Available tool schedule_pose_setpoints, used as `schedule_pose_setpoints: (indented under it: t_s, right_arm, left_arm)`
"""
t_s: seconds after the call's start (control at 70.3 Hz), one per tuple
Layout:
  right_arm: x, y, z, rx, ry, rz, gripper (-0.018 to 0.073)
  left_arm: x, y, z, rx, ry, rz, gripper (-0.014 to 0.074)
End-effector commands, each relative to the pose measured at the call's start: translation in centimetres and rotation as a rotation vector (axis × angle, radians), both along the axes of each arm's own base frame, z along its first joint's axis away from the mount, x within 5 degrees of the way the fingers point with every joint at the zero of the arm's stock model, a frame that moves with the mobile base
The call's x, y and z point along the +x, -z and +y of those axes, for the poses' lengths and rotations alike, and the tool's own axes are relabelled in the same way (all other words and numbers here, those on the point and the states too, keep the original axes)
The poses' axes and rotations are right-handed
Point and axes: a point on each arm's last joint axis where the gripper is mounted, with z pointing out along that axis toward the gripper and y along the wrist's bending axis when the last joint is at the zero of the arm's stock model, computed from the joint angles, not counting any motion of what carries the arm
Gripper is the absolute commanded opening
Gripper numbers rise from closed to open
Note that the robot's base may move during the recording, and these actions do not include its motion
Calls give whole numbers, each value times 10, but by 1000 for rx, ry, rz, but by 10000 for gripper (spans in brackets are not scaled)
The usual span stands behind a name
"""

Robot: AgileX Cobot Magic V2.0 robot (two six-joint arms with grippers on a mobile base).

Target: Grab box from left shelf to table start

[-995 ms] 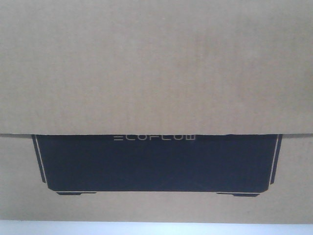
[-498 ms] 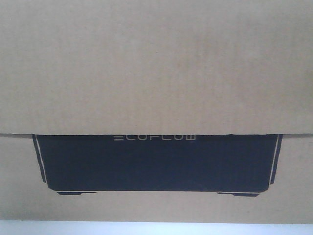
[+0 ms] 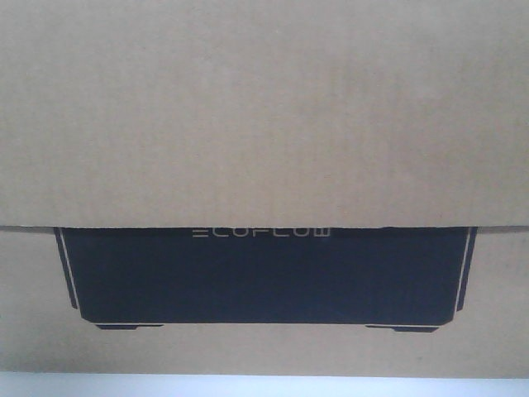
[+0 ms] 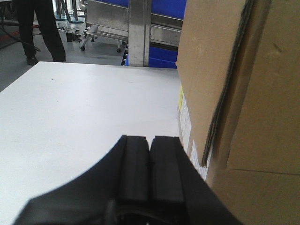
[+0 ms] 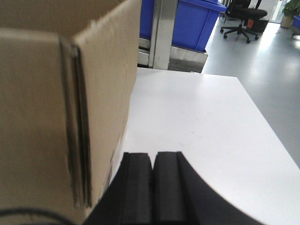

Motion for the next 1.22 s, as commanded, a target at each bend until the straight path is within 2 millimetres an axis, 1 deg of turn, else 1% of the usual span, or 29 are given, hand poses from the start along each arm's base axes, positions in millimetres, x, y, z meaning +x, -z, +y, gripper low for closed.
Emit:
schedule_pose_setpoints:
  t_s: [0.0,0.1,0.185,1.209]
  right_arm:
    - [0,1,-1,-15,8,-145,55]
    - [1,22,-1,10,11,-147,55]
    - [2,29,-1,27,11,-109,55]
    - [2,30,-1,27,11,-106,55]
  left_arm:
    - [-1,-11,1,-16,-15,-111,-99]
    - [-1,-10,1,-16,-15,-109,-99]
    - [-1,-10,1,-16,-15,-109,-99]
    - [-1,-10,1,-16,-15,-109,-99]
